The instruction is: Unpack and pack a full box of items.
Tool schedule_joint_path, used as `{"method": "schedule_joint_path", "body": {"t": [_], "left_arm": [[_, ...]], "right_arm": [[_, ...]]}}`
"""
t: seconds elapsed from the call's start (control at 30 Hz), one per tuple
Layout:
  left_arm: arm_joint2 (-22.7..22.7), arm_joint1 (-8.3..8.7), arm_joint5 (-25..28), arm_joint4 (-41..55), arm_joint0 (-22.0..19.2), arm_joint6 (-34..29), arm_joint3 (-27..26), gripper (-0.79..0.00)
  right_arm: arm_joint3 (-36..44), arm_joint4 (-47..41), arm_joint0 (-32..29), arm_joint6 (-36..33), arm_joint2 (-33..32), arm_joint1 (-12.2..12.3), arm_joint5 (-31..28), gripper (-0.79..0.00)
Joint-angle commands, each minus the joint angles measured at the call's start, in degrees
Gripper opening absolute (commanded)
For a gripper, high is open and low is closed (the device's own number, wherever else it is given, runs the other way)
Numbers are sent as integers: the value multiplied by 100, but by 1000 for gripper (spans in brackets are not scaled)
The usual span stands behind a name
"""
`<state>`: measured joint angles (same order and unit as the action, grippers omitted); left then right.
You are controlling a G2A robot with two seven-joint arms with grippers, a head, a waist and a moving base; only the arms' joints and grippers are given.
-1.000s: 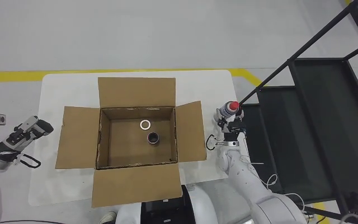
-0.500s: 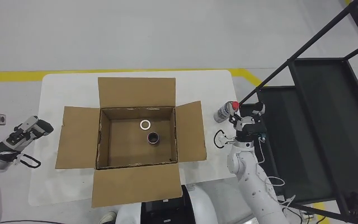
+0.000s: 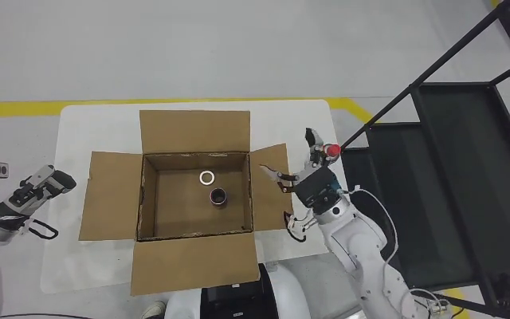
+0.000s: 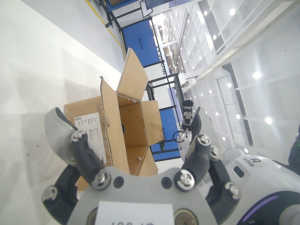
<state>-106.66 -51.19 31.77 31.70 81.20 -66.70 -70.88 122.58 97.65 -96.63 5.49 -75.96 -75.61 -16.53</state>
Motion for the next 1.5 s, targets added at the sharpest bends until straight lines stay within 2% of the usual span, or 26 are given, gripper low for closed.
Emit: {"method": "schedule_joint_path", "body": {"t": [0.0, 0.1, 0.23, 0.87, 0.93, 1.0, 1.13, 1.27, 1.47], "left_arm": [[0, 0, 0, 0, 0, 0, 0, 0], [0, 0, 0, 0, 0, 0, 0, 0], [0, 0, 0, 0, 0, 0, 0, 0], [0, 0, 0, 0, 0, 0, 0, 0], [0, 0, 0, 0, 0, 0, 0, 0], [0, 0, 0, 0, 0, 0, 0, 0], [0, 0, 0, 0, 0, 0, 0, 0], [0, 0, 0, 0, 0, 0, 0, 0], [0, 0, 0, 0, 0, 0, 0, 0]], "right_arm": [[-22, 330, 207, -376, 387, 16, -684, 0], [-206, 573, 533, -967, 863, 13, -1277, 0], [-523, 193, 866, -1621, 1311, -49, -1444, 0], [-575, 141, 917, -1756, 1366, -60, -1381, 0], [-635, 264, 1135, -2508, 1610, -88, -1494, 0], [-851, -23, 1564, -3672, 1958, -158, -1919, 0], [-1371, -827, 2557, -5398, 2544, -371, -1952, 0], [-1995, -1808, 3262, -6283, 2941, -584, -1525, 0], [-2895, -2357, 3844, -6726, 3161, -766, -808, 0]]}}
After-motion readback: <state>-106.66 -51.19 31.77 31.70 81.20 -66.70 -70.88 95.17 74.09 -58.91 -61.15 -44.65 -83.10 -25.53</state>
